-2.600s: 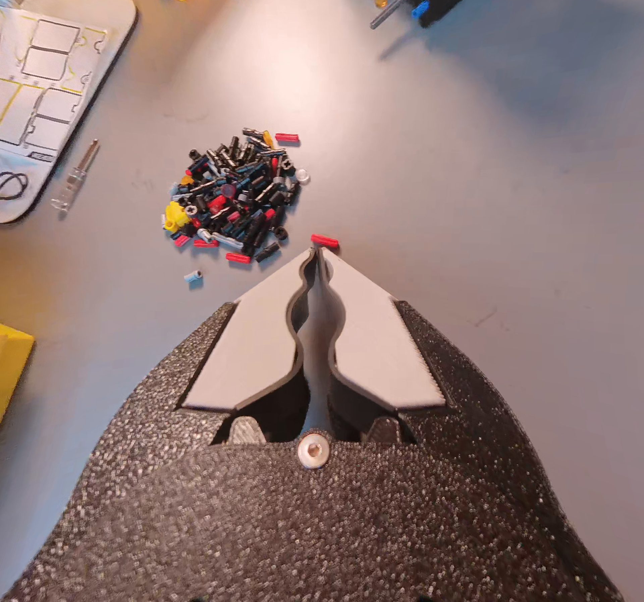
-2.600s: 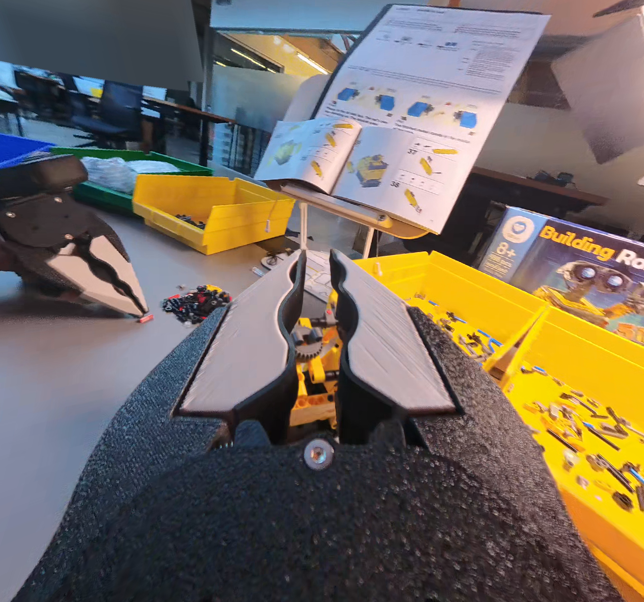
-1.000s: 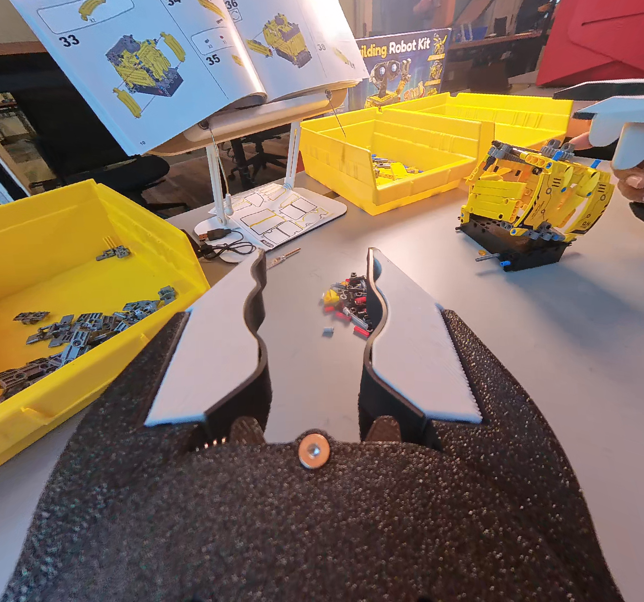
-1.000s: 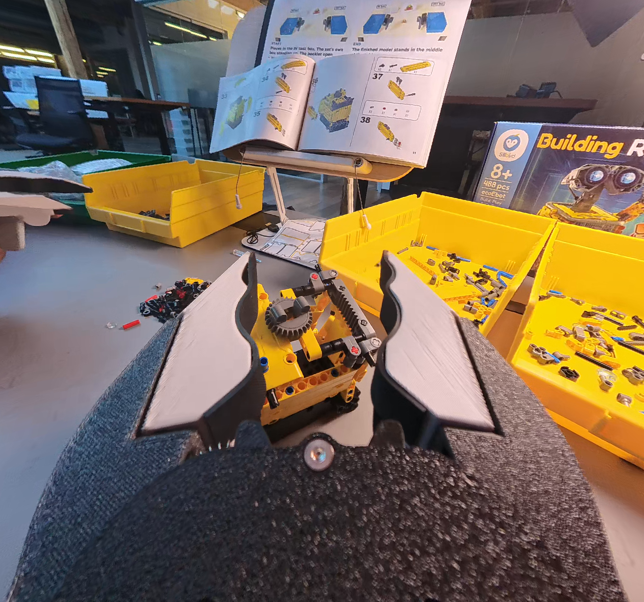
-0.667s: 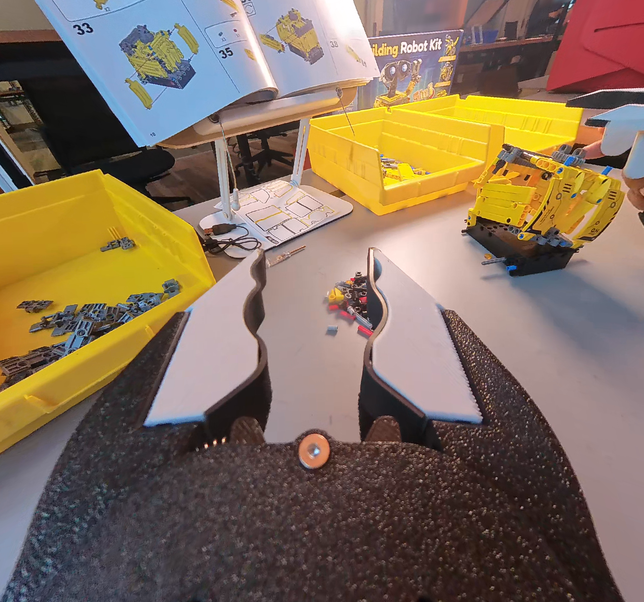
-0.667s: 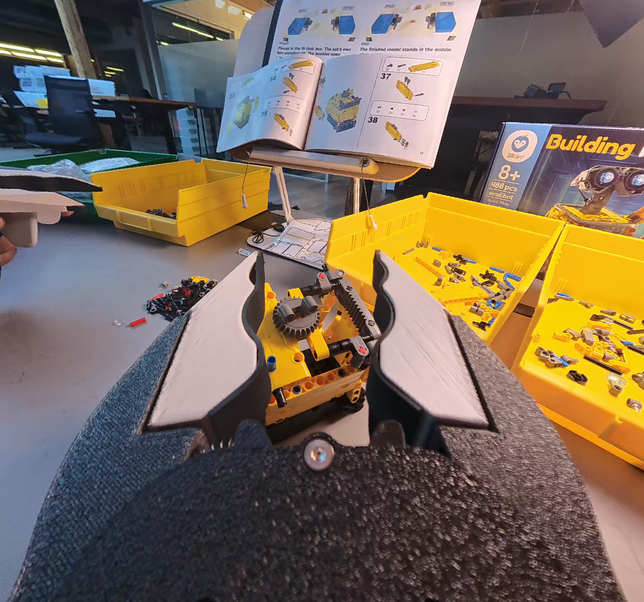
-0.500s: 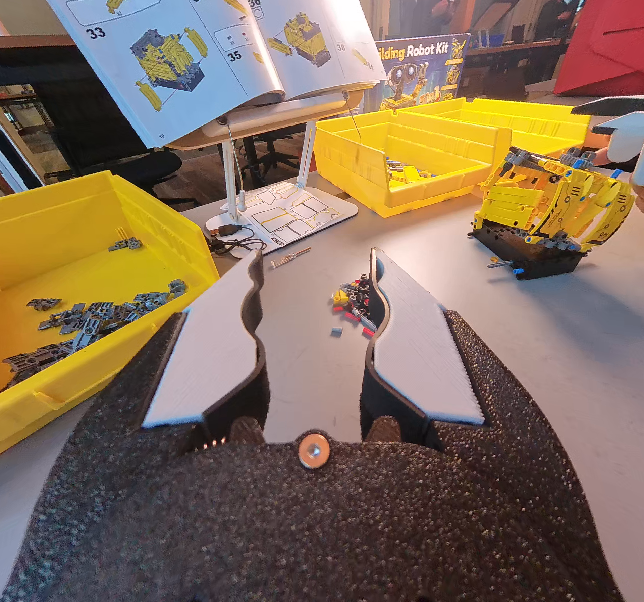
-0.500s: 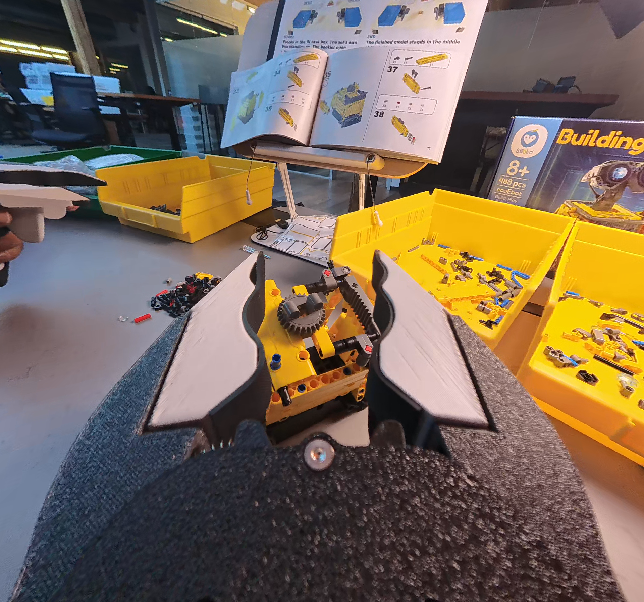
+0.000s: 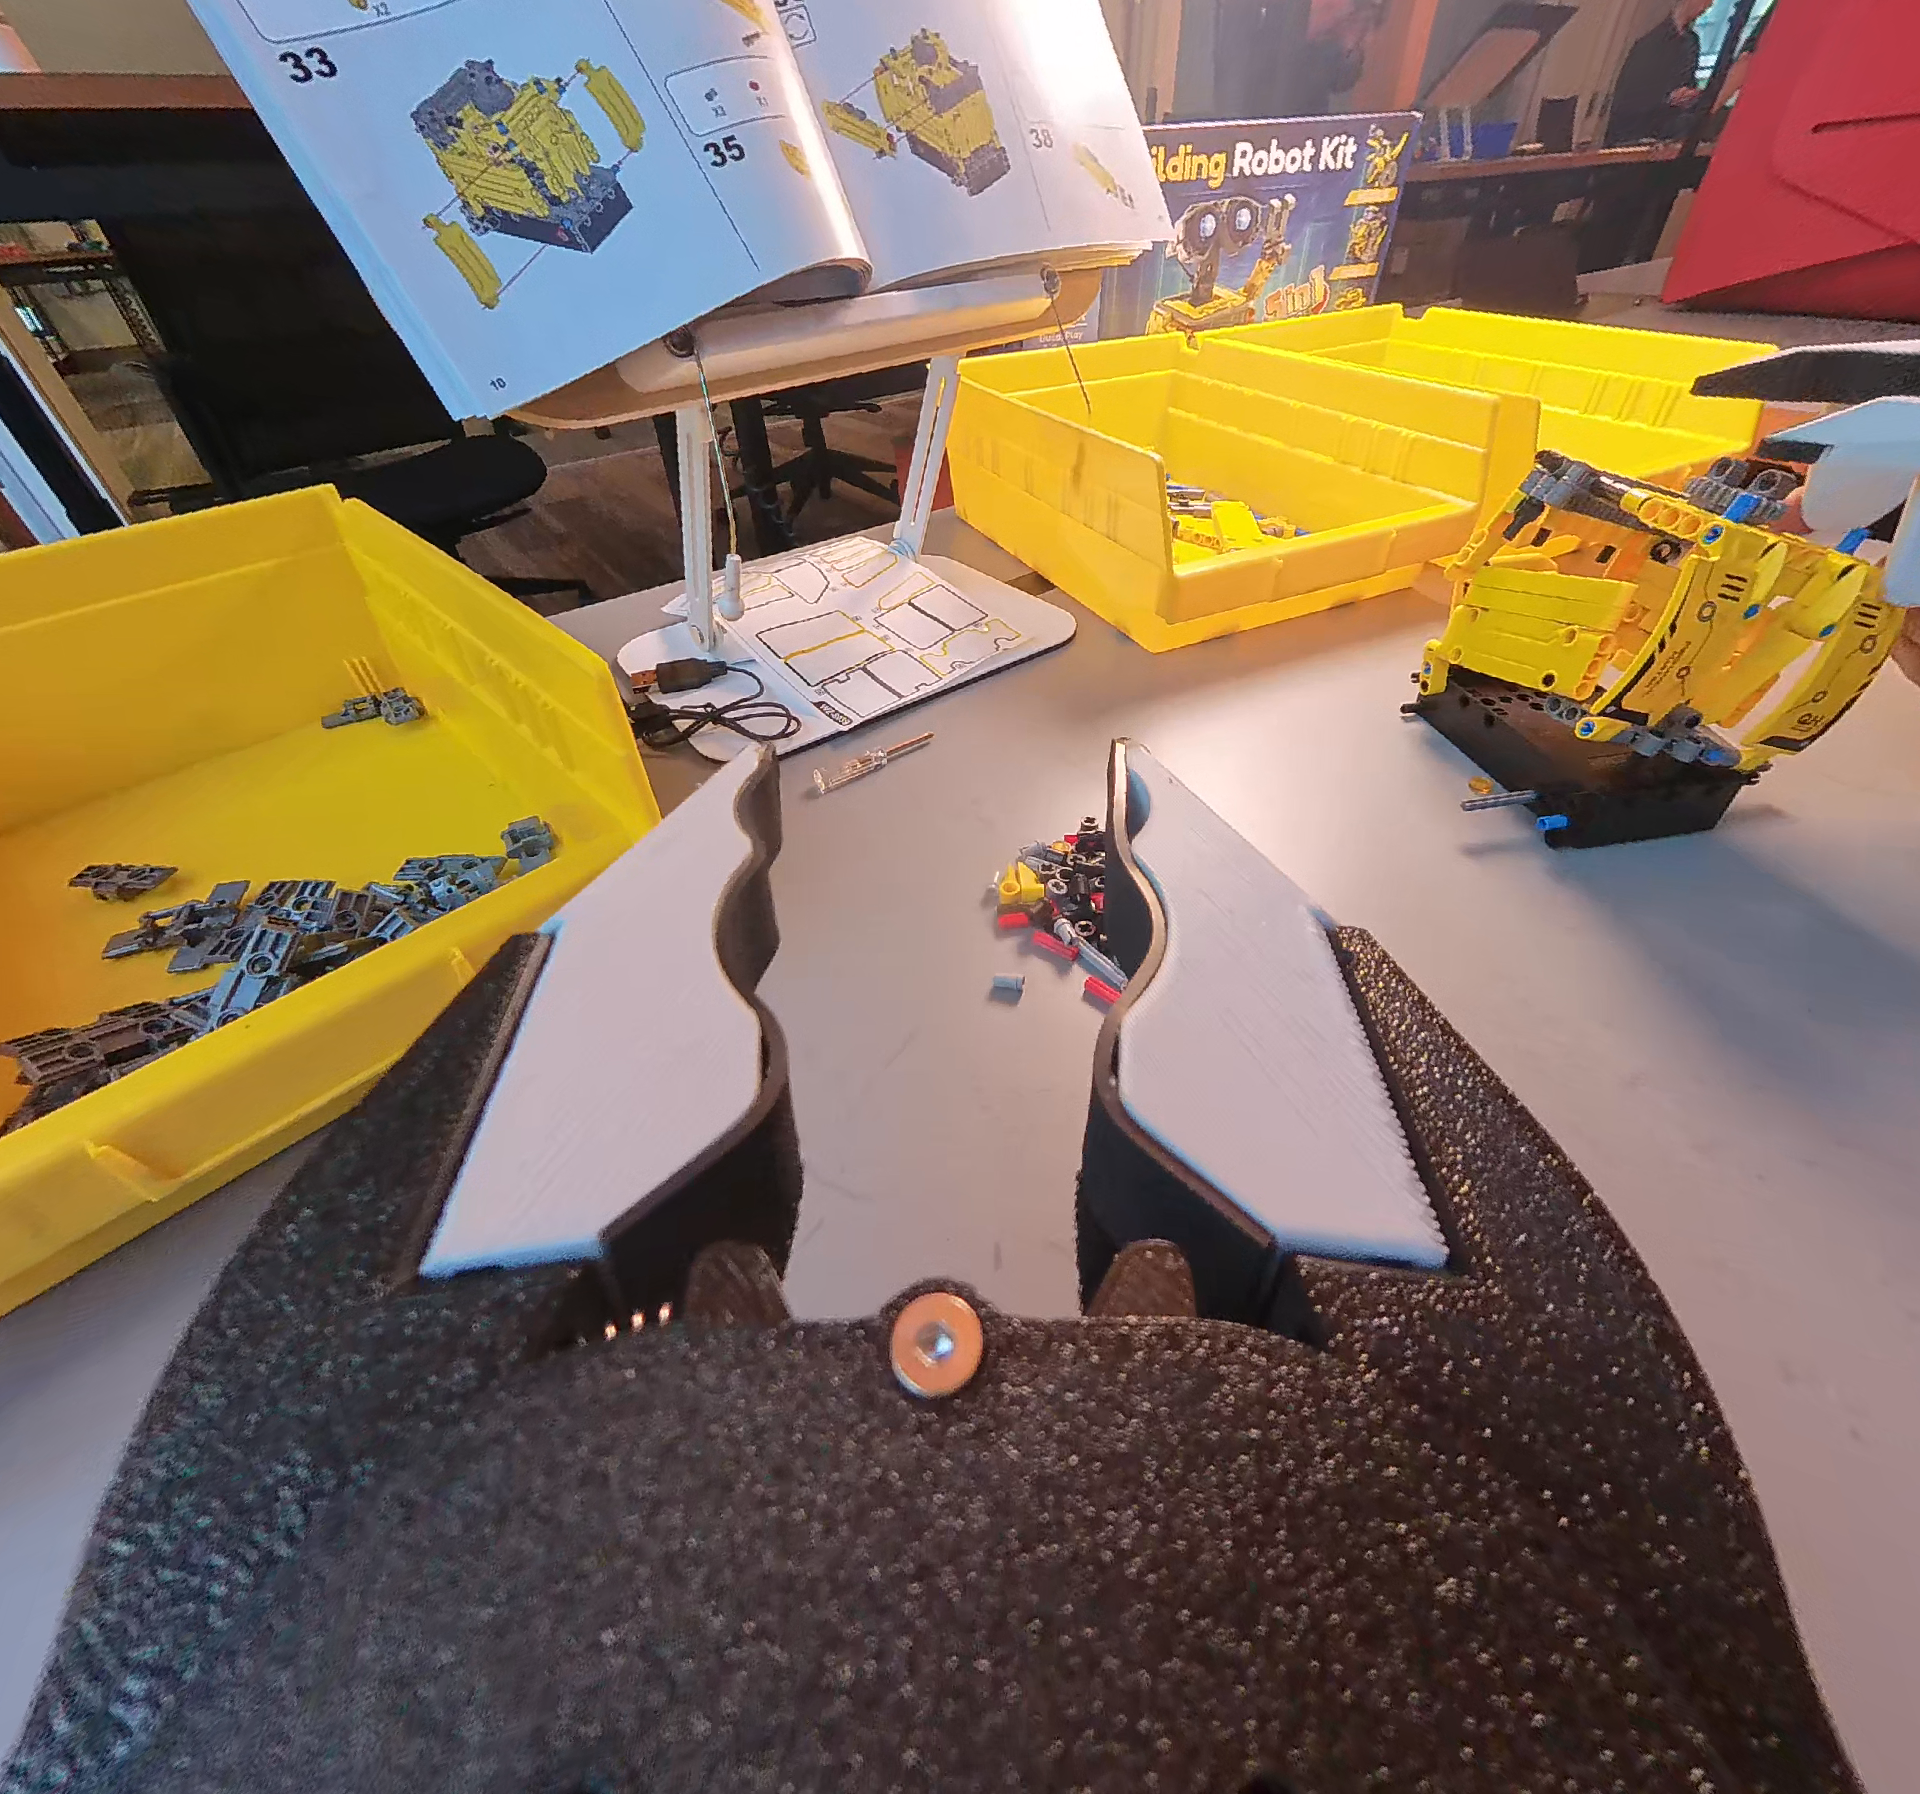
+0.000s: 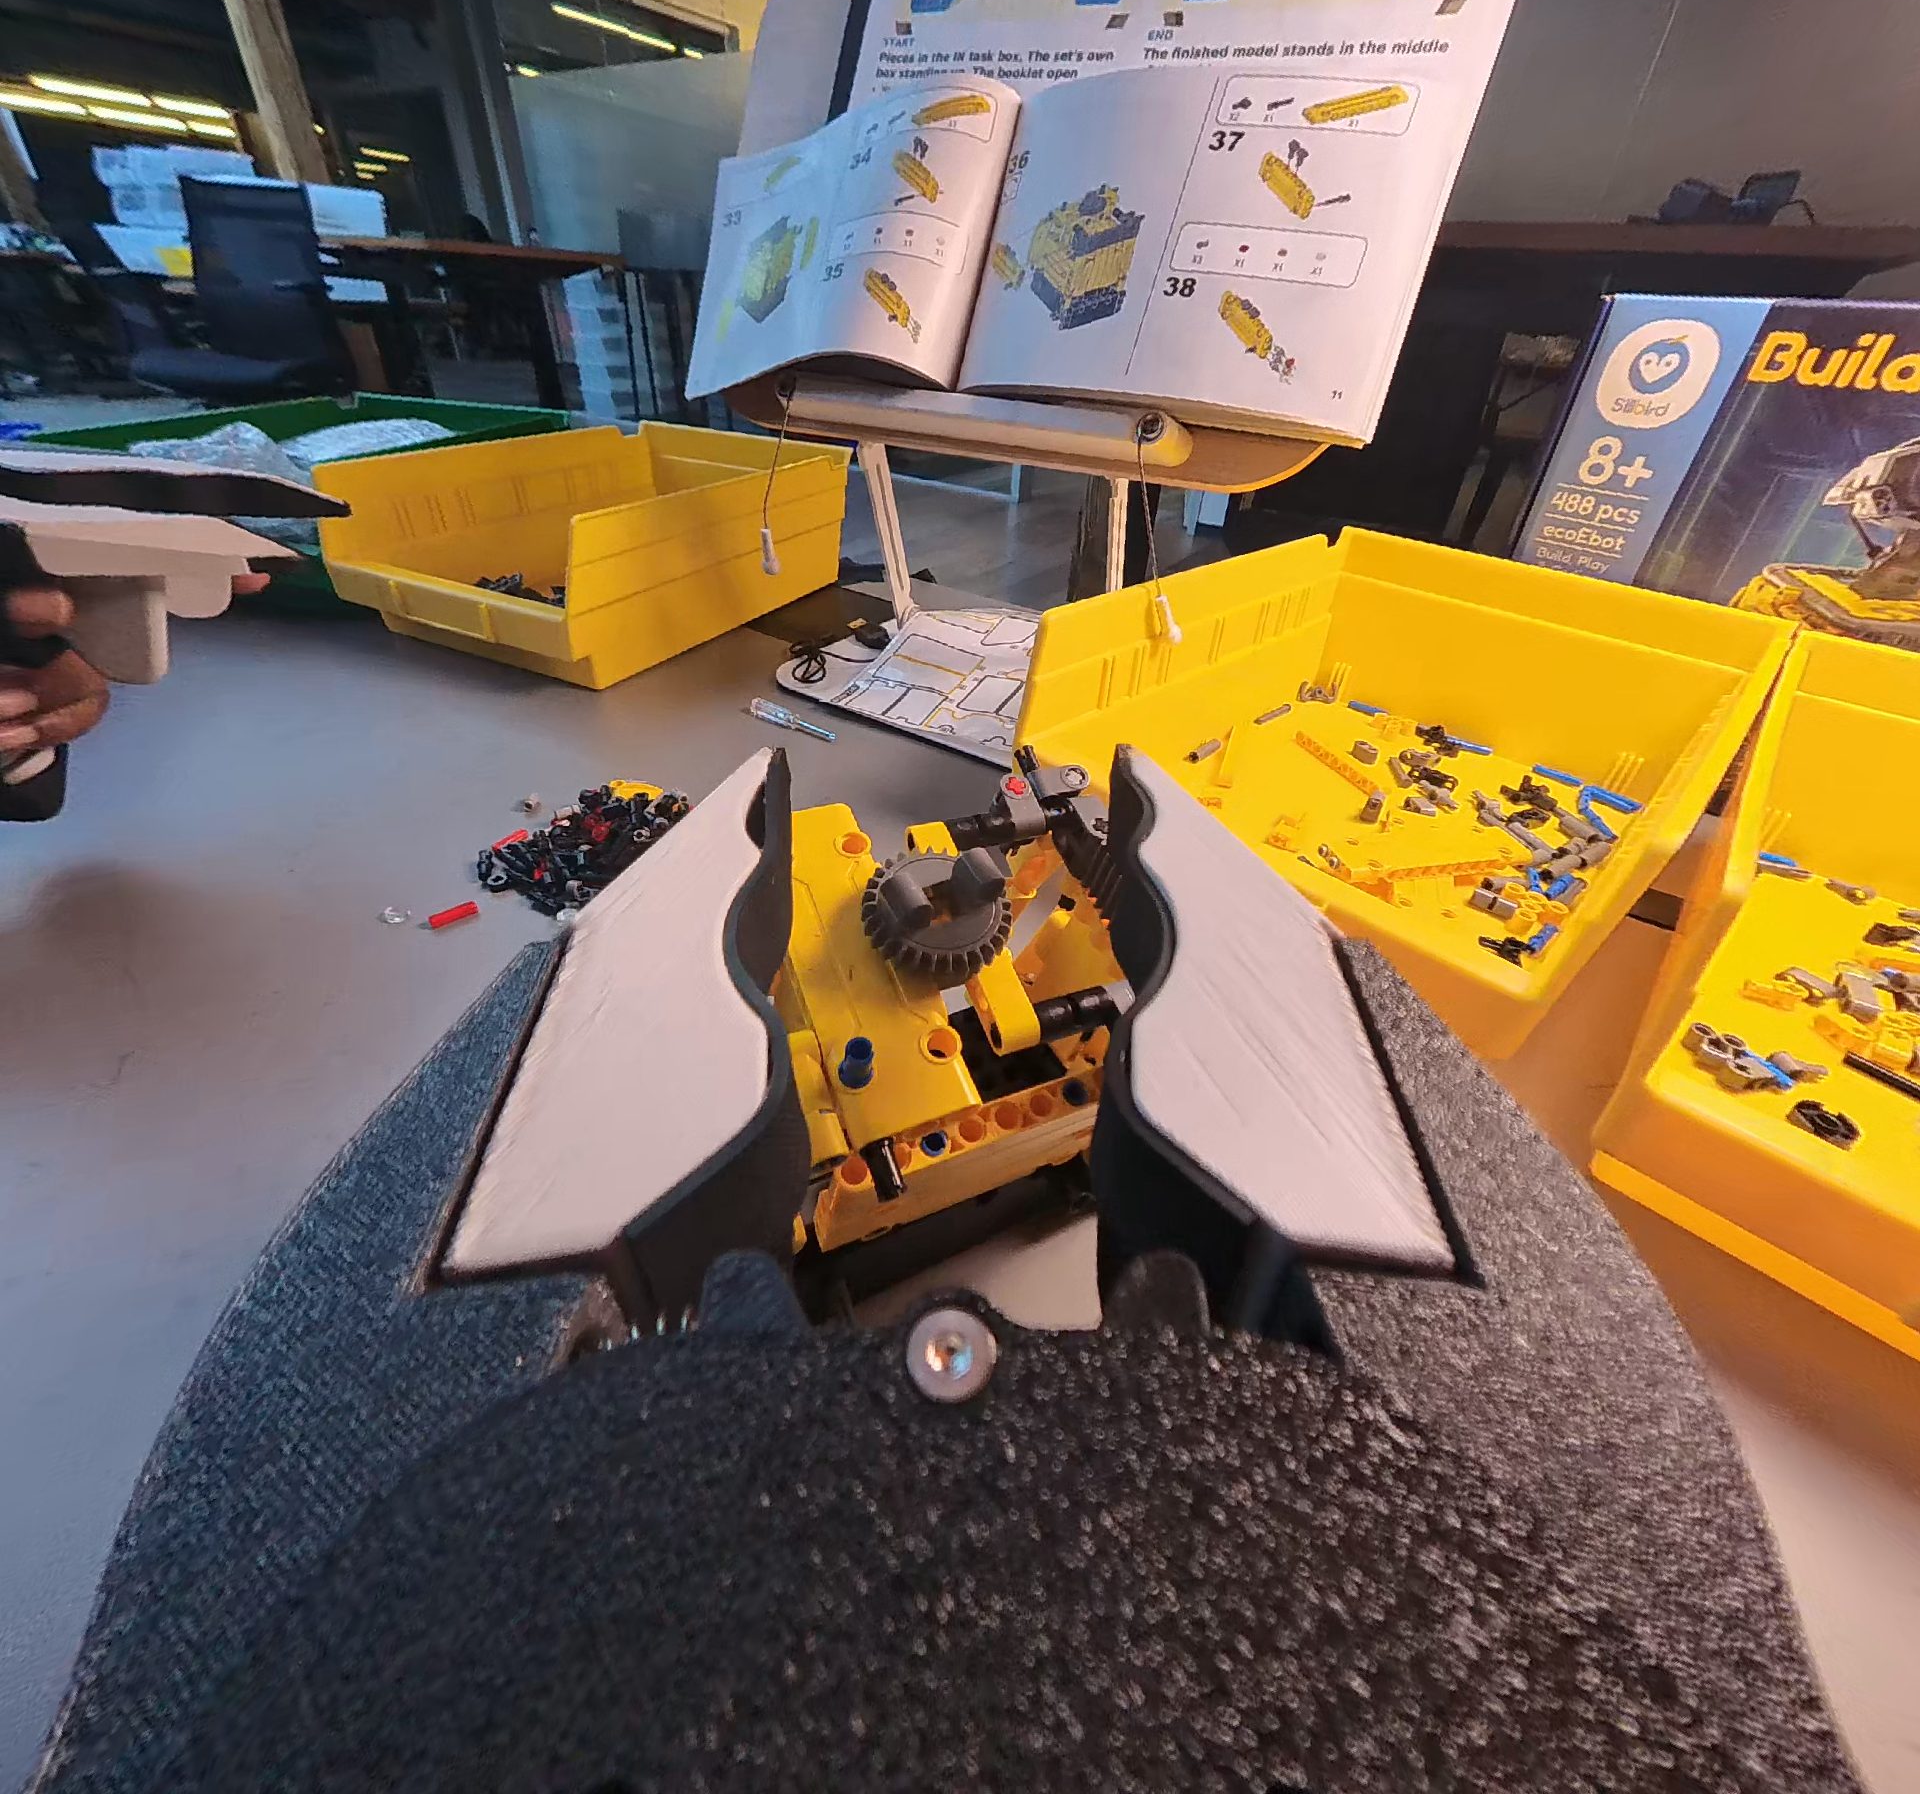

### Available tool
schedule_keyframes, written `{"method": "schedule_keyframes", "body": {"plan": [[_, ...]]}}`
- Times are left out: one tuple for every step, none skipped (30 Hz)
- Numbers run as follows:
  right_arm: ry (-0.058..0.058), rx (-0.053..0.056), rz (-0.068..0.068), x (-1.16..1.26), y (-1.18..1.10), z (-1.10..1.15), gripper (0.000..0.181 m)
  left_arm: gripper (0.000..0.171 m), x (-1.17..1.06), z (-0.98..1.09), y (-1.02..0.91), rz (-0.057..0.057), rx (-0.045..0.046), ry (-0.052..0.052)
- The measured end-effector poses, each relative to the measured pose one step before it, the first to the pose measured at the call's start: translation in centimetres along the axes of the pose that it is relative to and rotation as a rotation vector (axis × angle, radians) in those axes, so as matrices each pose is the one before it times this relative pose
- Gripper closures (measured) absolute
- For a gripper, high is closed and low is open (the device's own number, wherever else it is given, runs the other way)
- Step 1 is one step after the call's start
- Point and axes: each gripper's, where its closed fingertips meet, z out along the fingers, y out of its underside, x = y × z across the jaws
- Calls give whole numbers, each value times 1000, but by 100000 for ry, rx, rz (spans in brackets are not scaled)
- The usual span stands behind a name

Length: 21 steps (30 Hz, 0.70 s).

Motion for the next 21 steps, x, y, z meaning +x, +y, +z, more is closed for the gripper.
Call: {"method": "schedule_keyframes", "body": {"plan": [[-13, -330, 7, 2, 86, 35, 121, 110, 6, 0, -1, -3, 10, 114], [16, -371, -314, 16, 61, 14, 121, 110, 6, 16, 11, -140, -163, 135], [282, -523, -898, 114, 33, -33, 120, 110, -9, 2, 14, -87, -104, -29], [-174, -833, -1250, 109, -21, -67, 119, 110, -44, -8, -15, 111, 42, -266], [-2019, -2750, -1460, -59, 208, -46, 119, 111, -57, -15, -15, 131, -25, -274], [-3935, -4672, -1210, -273, 536, -30, 114, 111, -32, 3, 29, -95, -214, -120], [-4244, -4428, -1042, -339, 537, -105, 104, 111, -49, 34, 81, -346, -473, -132], [-2719, -1871, -765, -146, 178, -265, 100, 111, -5, 31, 96, -240, -444, 12], [-2859, 260, 4, -149, -116, -417, 104, 111, 55, 38, 53, -94, -204, 367], [-3760, -666, 1611, -229, 40, -408, 105, 111, 70, 31, 40, -115, 50, 302], [-3185, -2594, 2297, -128, 376, -377, 104, 111, 97, 51, 59, -1, -124, 363], [-1313, -4287, 494, 58, 677, -402, 105, 111, 90, 82, 132, 138, -478, 196], [-512, -4605, -1983, 45, 815, -433, 106, 111, 78, 95, 167, 225, -611, 167], [184, -4296, -2594, 64, 846, -423, 107, 111, 95, 101, 184, 125, -675, 313], [-296, -4033, -1166, 6, 886, -384, 110, 111, 67, 97, 184, -11, -595, 179], [-2462, -3868, 1109, -263, 937, -304, 115, 111, 52, 93, 160, -52, -486, 114], [-3057, -3042, 2621, -310, 867, -174, 121, 111, 65, 86, 173, -147, -580, 233], [-2593, -2632, 2489, -279, 781, -32, 128, 111, 72, 99, 170, -290, -651, 303], [-3453, -2154, 1446, -500, 605, 127, 136, 112, 95, 87, 130, -262, -418, 322], [-4261, -826, 473, -757, 272, 287, 141, 112, 101, 83, 110, -95, -339, 376], [-3965, -13, -475, -820, 3, 423, 144, 112, 108, 90, 136, 65, -553, 389]]}}
